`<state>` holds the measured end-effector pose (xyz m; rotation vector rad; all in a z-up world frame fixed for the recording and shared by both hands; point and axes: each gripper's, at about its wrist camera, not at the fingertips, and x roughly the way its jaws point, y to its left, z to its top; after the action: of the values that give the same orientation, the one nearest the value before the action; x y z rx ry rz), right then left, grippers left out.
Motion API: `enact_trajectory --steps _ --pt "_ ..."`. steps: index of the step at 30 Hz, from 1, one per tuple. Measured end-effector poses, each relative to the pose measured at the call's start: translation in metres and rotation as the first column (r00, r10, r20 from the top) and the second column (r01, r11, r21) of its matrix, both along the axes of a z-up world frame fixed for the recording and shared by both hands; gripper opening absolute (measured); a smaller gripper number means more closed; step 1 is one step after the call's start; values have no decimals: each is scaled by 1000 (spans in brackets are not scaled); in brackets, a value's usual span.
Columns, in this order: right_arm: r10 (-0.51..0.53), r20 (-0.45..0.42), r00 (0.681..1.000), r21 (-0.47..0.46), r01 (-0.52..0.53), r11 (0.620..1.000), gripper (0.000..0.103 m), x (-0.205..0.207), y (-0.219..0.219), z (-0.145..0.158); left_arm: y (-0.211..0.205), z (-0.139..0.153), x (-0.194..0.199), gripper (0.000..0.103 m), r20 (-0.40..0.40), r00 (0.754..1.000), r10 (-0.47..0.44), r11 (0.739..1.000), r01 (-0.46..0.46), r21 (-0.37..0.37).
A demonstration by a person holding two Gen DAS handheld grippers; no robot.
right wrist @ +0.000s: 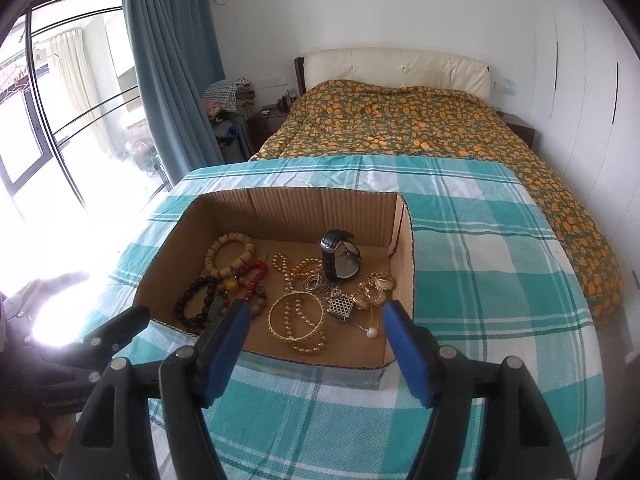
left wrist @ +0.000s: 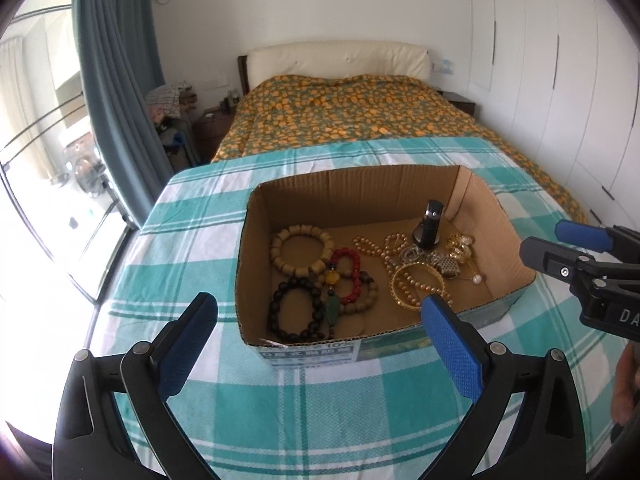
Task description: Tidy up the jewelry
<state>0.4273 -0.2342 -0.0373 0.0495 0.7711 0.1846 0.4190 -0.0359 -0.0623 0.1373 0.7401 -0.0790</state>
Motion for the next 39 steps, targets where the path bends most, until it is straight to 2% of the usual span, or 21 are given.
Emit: enact_trajectory --steps 7,10,13,17,24,32,39 --pt "3 38 999 -26 -2 1000 79 -27 1 18 6 11 -17 102 38 998 55 998 -55 -5" --pt "-12 57 998 -34 14 999 84 -38 -1 23 6 16 -25 102 73 993 95 994 -98 47" --pt "-21 51 998 -29 23 999 85 -46 -2 26 5 18 -33 102 85 990 110 990 -116 76" --pt "-32 48 998 -73 35 997 85 -62 4 32 10 26 -46 102 44 992 118 992 -120 46" --pt "4 64 998 -50 -1 999 85 -97 18 59 15 45 -69 102 5 993 121 993 -121 15" --pt "55 90 994 -35 -52 998 86 -120 33 90 26 74 -92 103 18 990 137 990 -135 -50" --pt "73 112 991 -48 -68 997 86 -132 42 104 31 84 -101 103 29 989 144 988 -142 -57"
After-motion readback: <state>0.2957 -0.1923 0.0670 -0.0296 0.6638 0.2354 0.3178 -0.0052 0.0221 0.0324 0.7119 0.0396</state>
